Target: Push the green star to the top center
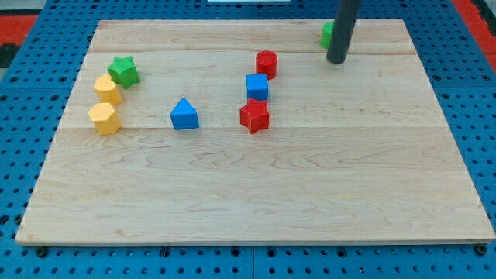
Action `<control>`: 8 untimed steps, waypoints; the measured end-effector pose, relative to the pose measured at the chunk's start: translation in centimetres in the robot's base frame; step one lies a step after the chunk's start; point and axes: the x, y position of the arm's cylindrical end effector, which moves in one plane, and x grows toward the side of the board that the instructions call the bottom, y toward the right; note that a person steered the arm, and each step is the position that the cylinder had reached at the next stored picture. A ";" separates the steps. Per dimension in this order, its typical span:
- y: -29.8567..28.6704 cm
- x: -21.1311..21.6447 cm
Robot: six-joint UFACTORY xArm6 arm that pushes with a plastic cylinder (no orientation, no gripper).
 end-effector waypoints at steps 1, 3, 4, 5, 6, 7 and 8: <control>-7.2 5.2; -2.9 5.1; -3.6 -0.5; -6.9 -4.4; -14.6 -7.0; -25.9 -7.8; -37.7 -5.4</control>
